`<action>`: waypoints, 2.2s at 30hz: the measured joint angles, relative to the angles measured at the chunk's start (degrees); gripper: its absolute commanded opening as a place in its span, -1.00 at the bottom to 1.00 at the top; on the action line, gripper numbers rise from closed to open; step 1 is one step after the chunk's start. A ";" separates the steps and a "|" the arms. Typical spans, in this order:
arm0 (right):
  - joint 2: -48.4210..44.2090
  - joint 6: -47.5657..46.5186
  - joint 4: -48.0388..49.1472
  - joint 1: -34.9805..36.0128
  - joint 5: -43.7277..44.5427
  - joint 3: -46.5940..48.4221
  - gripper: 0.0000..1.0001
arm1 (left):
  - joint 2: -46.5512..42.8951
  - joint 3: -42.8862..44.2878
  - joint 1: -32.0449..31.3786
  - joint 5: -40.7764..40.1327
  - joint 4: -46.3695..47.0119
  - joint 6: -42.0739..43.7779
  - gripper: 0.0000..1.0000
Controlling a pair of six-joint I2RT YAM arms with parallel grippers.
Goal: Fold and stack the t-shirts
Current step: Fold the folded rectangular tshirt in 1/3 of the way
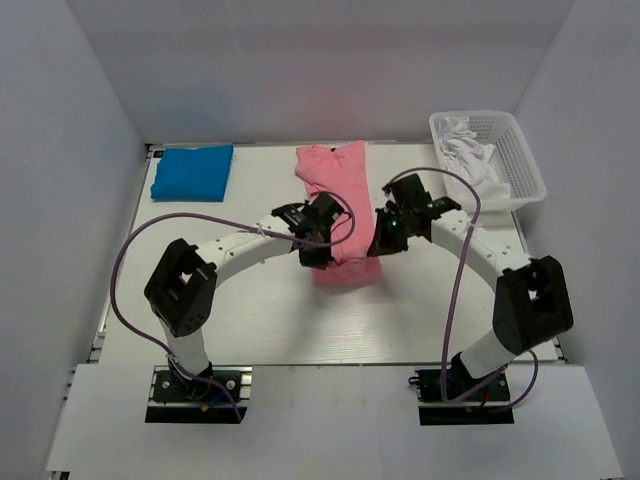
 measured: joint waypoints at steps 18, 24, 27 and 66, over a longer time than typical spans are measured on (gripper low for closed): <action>24.70 -2.89 -5.57 -5.57 3.21 33.86 -1.00 | 18.16 25.20 14.34 -3.48 -2.84 4.59 -1.00; 29.97 -3.08 -6.03 -7.02 2.58 37.22 -1.00 | 19.43 25.79 16.85 -0.70 -2.29 6.19 -1.00; 31.74 -3.26 -5.51 -7.41 1.73 38.34 -1.00 | 20.70 28.37 17.44 1.18 -1.70 7.32 -1.00; 35.52 -1.18 10.91 -13.35 -9.38 41.92 0.81 | 25.64 34.05 32.35 10.36 8.68 5.62 0.99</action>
